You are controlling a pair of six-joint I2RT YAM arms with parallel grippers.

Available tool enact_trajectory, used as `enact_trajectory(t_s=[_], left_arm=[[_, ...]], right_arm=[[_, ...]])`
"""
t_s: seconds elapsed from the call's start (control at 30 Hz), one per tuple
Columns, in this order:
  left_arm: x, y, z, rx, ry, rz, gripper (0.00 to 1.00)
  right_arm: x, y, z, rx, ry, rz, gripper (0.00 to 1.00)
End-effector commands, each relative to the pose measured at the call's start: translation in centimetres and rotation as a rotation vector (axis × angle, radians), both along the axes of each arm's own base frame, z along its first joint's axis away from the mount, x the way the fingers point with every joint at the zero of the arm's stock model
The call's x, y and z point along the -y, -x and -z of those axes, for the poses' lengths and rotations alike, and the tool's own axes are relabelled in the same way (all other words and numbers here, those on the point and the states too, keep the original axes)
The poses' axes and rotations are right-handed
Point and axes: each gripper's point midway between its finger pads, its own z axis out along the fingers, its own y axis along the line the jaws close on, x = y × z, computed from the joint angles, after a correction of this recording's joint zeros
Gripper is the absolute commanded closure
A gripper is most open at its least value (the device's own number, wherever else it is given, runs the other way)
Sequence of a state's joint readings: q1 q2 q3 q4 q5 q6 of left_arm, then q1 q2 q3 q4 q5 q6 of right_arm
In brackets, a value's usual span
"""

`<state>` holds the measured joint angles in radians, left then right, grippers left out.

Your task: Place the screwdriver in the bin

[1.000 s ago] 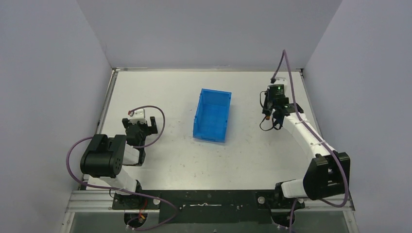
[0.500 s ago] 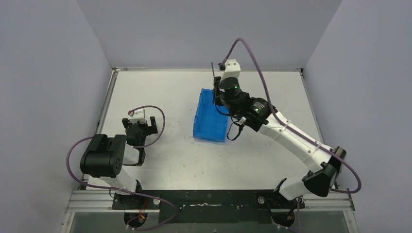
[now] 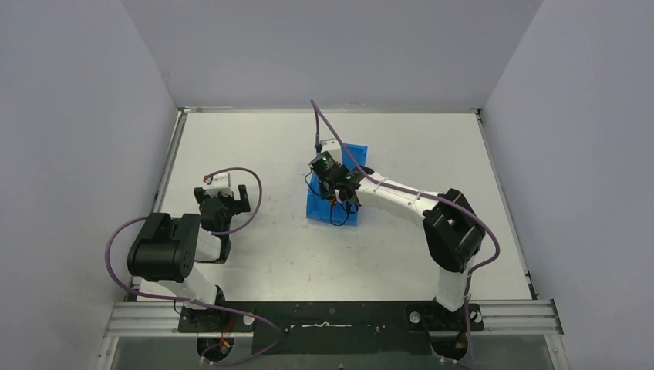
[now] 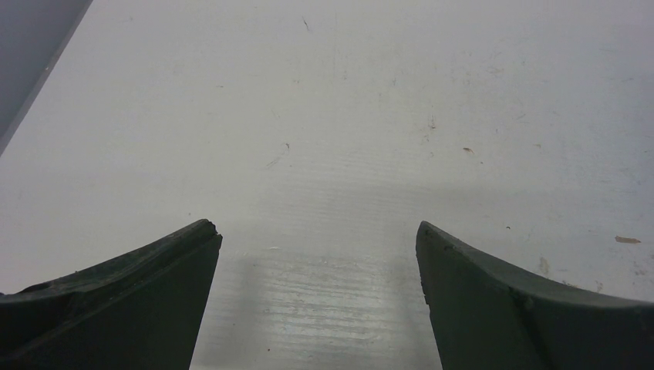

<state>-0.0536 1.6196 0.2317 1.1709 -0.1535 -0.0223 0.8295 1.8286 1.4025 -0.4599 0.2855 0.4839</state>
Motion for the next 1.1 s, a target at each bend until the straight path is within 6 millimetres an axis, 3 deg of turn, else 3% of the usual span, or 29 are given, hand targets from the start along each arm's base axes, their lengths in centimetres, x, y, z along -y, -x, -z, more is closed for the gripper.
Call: enact_trajectory(t_s=[0.0,0.37,0.47,0.53,0.6,0.87,1.07], left_arm=[[0.2,-1.1,-2.0,0.07,0.01,-0.001,0.03],[0.2,-1.1,-2.0,0.07,0.008,-0.001,0.03],[0.2,-1.1,-2.0,0.07,0.008,-0.001,0.03],[0.2,-1.1,-2.0,0.07,0.009,-0.001,0.03],[0.2,-1.1,-2.0,0.07,0.009,-0.001,0.03],[0.2,-1.1,-2.0,0.071,0.01,-0.001,0.03],[0.2,-1.1,-2.0,0.069,0.009,-0.001,0.03]], right_arm=[[-0.3,-1.8,1.0,-0.001,-0.074,0.04,1.0],[1.3,-3.5,6.1,-0.084,-0.085,0.091,1.0],[1.1,-3.8,6.2,-0.092,-0.092,0.086,0.9],[0.9,-4.0,5.8,-0.087,-0.099,0.082,0.72],[0.9,-4.3,5.0,-0.073,-0.107,0.086,0.58],[0.9,-5.5,-1.3,0.04,-0.147,0.079,0.41],[2.2,-4.8,-8.5,0.174,-0.2,0.047,0.03]])
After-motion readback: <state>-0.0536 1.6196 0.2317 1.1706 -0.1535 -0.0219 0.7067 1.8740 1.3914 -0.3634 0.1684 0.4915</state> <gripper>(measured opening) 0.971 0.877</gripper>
